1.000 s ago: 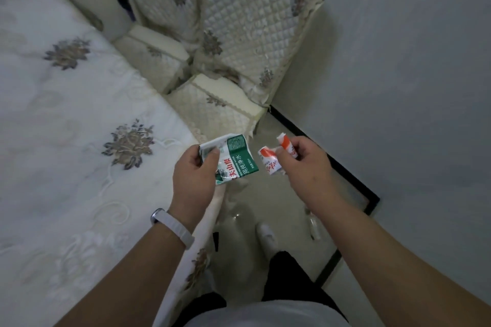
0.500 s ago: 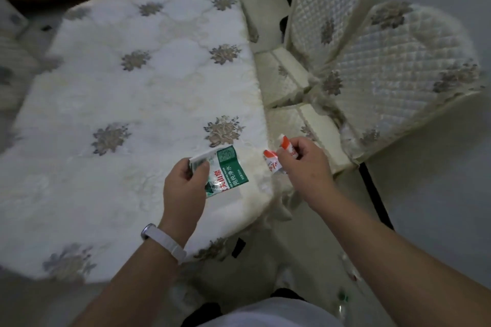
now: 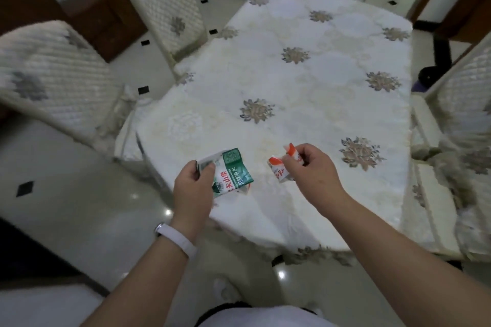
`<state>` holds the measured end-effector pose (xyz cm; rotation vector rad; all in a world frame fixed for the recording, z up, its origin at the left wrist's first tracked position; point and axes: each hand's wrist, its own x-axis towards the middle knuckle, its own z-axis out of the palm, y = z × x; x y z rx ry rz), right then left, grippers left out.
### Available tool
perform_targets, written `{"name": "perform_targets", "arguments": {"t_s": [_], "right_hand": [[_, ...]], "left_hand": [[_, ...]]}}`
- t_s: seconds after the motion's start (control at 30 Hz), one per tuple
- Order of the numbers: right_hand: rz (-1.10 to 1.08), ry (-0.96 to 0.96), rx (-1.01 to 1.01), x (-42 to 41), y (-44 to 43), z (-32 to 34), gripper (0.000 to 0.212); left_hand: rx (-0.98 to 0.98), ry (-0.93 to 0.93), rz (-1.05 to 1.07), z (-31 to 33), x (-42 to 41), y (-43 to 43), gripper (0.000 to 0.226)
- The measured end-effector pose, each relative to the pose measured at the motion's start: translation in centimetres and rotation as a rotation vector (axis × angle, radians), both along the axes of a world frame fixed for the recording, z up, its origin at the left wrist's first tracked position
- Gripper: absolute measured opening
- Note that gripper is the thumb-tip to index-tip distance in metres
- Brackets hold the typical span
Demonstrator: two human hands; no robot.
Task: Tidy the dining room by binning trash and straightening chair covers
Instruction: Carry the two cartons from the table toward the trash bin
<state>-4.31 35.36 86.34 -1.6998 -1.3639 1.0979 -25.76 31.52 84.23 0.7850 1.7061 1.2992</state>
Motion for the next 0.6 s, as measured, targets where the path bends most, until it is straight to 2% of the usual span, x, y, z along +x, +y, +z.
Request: {"name": "perform_targets", "arguments": {"t_s": [0.1, 0.23, 0.33, 0.43, 0.6], "right_hand": [[0.032, -0.006, 0.003, -5.7, 1.4, 0.4, 0.014], [0.116, 0.01, 0.0, -13.2, 2.6, 0.7, 0.021], [0.21, 0.016, 0.001, -19.0, 3.3, 0.7, 0.021], [0.293, 0.027, 0.01, -23.2, 3.6, 0.6, 0.016], [0.448, 0.048, -0.015, -30.1, 5.1, 0.1, 0.021]], "left_hand": [[0.013, -0.004, 0.059, -0.4, -5.6, 0.2, 0.021], [0.011, -0.025, 0.157, -0.3, -12.3, -0.3, 0.011], [0.019, -0.026, 0.24, -0.3, -17.4, -1.2, 0.012], [0.02, -0.01, 0.322, 0.0, -20.8, -2.2, 0.012], [0.02, 0.002, 0.491, 0.4, -26.7, -3.9, 0.011]]}}
